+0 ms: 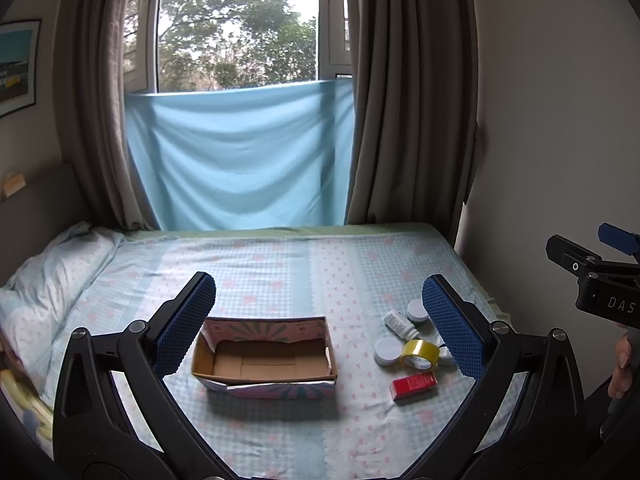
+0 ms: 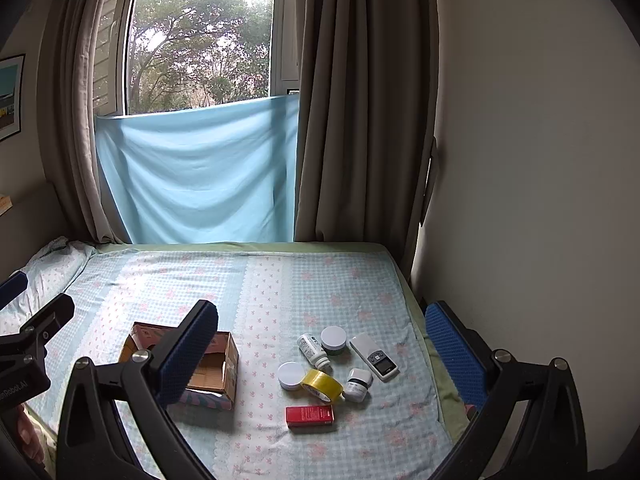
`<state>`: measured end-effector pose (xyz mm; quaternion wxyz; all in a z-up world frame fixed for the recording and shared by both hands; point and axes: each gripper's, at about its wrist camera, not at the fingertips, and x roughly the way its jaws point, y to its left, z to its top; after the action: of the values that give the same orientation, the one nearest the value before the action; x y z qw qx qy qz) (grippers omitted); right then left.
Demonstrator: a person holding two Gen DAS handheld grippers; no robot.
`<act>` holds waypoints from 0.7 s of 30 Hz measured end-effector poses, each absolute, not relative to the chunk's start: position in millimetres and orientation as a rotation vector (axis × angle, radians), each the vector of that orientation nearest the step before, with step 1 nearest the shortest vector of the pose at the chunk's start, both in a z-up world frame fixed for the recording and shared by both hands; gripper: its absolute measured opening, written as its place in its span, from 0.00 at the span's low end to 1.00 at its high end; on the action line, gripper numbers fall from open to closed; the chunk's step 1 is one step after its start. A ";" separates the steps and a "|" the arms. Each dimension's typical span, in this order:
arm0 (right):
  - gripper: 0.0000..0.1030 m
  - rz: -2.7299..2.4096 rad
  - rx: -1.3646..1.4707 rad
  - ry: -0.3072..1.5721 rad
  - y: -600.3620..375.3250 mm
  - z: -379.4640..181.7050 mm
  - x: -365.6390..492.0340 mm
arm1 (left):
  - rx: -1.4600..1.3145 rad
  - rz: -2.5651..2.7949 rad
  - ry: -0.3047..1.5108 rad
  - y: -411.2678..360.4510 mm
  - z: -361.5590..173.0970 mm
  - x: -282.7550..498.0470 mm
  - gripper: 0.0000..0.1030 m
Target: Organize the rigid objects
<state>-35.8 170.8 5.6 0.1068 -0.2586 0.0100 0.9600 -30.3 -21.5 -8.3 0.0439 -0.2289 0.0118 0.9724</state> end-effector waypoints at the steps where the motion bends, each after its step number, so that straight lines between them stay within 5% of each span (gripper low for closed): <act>1: 1.00 2.826 -0.763 0.029 170.2 5.6 -36.9 | -0.698 2.972 0.035 -21.3 -8.5 -30.8 1.00; 21: 1.00 2.814 -0.820 -0.007 191.3 -5.7 -71.2 | -0.822 2.902 0.077 -11.5 -31.9 -76.1 1.00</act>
<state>-71.2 191.3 -5.7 0.1051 -0.2783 -0.0024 0.9547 -76.1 -11.5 -31.9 0.0622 -0.2719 0.0254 0.9600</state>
